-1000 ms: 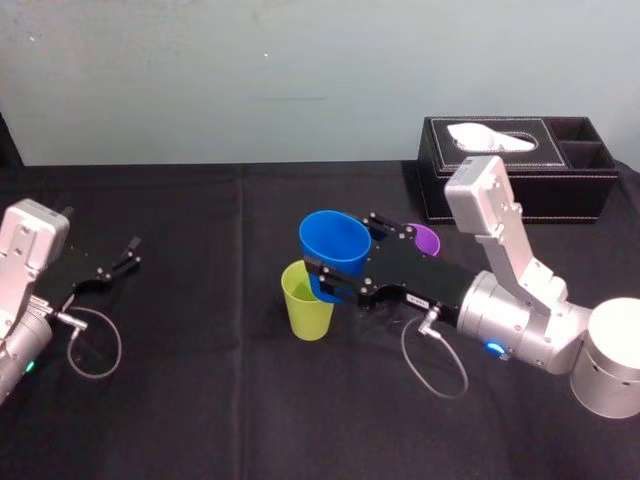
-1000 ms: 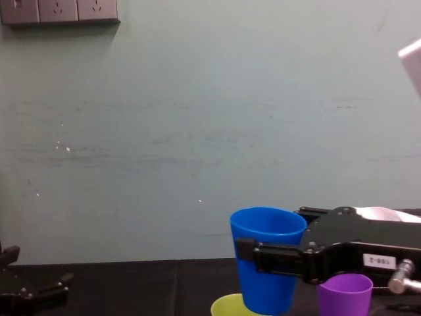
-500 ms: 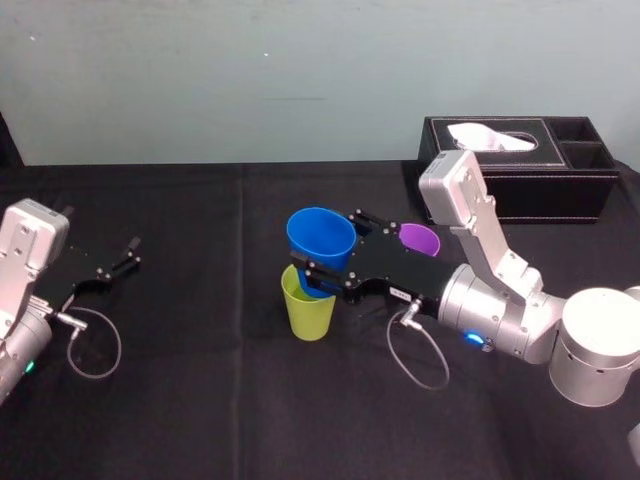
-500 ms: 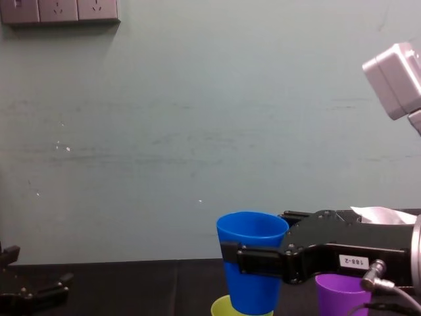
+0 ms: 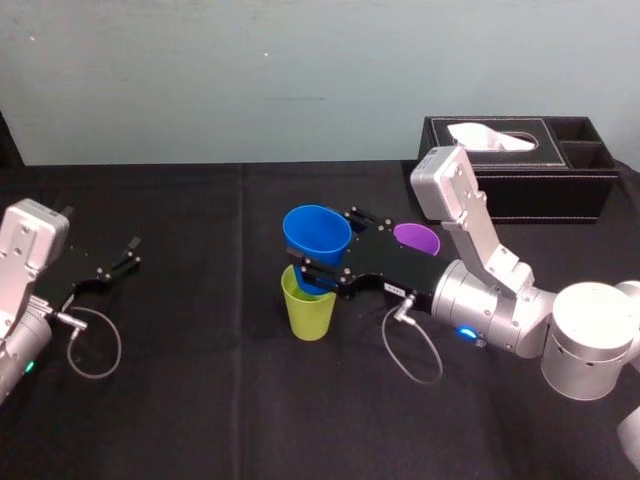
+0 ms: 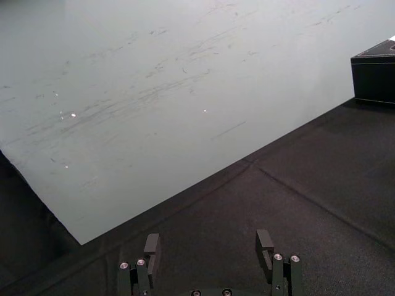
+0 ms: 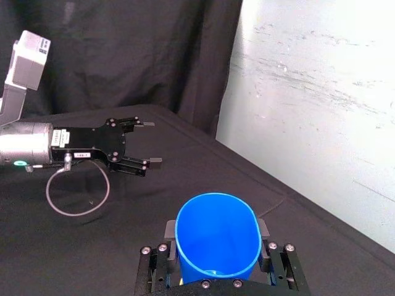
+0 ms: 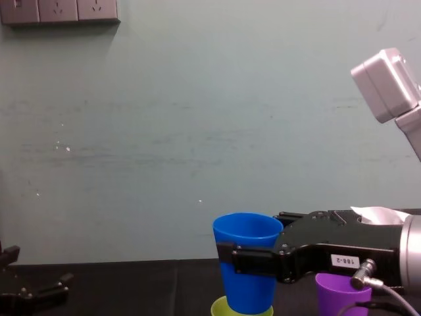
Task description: Stack the three plastic cups sequentially using one hand.
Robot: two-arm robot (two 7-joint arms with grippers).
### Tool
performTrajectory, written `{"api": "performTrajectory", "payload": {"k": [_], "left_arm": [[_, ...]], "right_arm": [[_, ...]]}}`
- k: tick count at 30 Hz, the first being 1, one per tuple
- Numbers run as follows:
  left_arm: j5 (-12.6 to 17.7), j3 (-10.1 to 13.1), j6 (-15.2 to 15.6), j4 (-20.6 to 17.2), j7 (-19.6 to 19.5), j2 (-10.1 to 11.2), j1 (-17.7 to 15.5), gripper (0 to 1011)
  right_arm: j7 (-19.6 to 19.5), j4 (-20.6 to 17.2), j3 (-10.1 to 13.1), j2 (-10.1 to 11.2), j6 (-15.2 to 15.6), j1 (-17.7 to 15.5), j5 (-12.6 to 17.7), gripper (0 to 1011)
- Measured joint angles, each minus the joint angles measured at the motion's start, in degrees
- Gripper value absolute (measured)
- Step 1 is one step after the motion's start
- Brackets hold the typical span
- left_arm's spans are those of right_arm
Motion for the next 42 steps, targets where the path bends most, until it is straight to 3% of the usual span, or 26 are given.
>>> {"api": "performTrajectory", "payload": {"k": [42], "left_arm": [[0.00,0.00,0.00,0.00,0.00,0.00,0.00,1010]], "right_arm": [[0.14,5.35,-1.30,-2.68,-1.31,1.74,-2.55,723]]}}
